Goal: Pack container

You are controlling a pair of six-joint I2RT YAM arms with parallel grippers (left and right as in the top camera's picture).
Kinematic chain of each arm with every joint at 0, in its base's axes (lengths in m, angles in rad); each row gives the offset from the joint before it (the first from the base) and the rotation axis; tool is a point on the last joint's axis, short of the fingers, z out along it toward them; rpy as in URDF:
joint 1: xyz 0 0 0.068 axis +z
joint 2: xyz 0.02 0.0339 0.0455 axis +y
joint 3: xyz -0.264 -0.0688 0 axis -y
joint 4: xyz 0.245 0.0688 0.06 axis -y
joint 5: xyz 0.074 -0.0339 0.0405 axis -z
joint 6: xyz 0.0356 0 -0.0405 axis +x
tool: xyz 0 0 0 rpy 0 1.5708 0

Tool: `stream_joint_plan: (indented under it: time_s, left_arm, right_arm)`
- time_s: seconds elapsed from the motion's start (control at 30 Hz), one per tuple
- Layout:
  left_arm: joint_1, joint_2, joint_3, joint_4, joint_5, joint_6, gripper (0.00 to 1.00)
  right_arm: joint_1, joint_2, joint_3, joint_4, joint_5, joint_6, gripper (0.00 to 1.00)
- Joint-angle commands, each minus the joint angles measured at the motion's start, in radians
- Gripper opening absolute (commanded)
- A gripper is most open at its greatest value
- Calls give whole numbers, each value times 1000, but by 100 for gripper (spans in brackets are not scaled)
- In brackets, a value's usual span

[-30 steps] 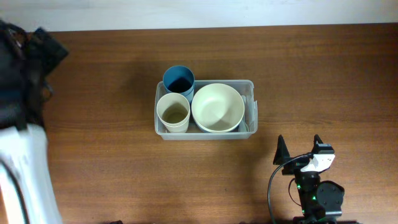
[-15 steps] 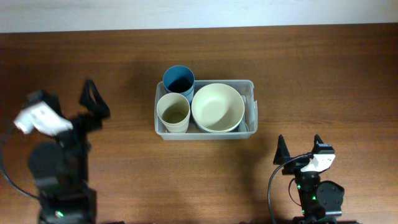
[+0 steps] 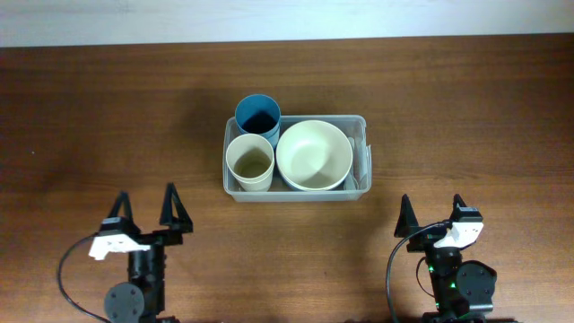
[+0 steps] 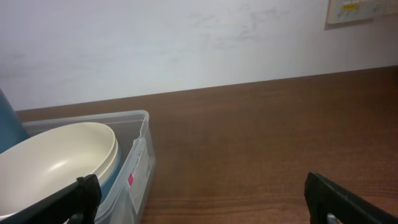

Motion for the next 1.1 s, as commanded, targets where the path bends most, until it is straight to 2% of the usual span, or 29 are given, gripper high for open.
stream_joint_plan:
  time_s: [0.0,0.1,0.27,0.53,1.07]
  left_arm:
    - [-4,-48,2,3,41,84,100]
    - [-4,-71,2,-67,41,119,100]
    - [-4,-159,1,-278,37,185,100]
    - [-3,-190,1,-413,30,253,100]
    - [-3,-189,1,-422,23,262,100]
  right_arm:
    - [-6,-8,-5,-6,9,0,99]
    - [-6,-8,-5,-6,9,0,99]
    - [-6,-8,-5,-6,9,0,99]
    - [-6,-8,-5,-6,9,0,99]
    - [-6,-8,-5,-6,9,0,99]
